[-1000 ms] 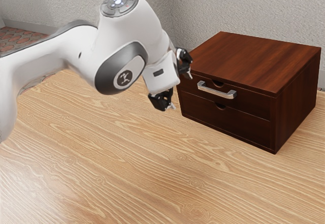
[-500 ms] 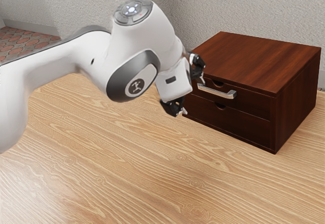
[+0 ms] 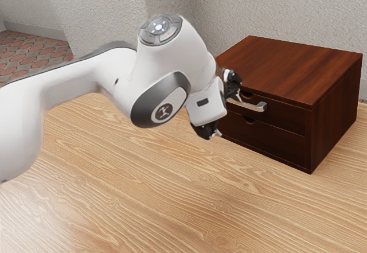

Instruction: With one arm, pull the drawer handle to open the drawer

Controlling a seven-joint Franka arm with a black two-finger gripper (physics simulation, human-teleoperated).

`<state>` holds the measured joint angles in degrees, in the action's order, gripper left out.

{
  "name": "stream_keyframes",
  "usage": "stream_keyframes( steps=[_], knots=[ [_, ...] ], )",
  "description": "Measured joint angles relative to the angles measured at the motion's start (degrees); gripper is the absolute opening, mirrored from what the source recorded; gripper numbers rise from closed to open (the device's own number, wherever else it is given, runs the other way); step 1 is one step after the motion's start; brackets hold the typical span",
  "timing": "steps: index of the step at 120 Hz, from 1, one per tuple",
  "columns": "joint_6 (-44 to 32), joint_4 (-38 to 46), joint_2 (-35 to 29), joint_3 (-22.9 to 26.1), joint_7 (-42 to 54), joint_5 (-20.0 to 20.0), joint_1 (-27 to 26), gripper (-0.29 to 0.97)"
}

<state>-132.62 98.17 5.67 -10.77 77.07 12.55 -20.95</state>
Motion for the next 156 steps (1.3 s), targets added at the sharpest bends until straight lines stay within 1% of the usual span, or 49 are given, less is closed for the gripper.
stream_keyframes(
  steps=[16,84,138,156],
  knots=[
    [-2.0,0.0,0.1,-0.1,-0.1,0.0,0.6,0.68],
    [-7.7,-1.4,5.3,-0.2,-0.1,-0.1,2.3,0.68],
    [-9.6,-3.5,8.8,-0.1,0.0,0.0,4.4,0.68],
    [-9.9,-3.6,9.6,-0.1,0.1,-0.1,4.4,0.68]
  ],
)
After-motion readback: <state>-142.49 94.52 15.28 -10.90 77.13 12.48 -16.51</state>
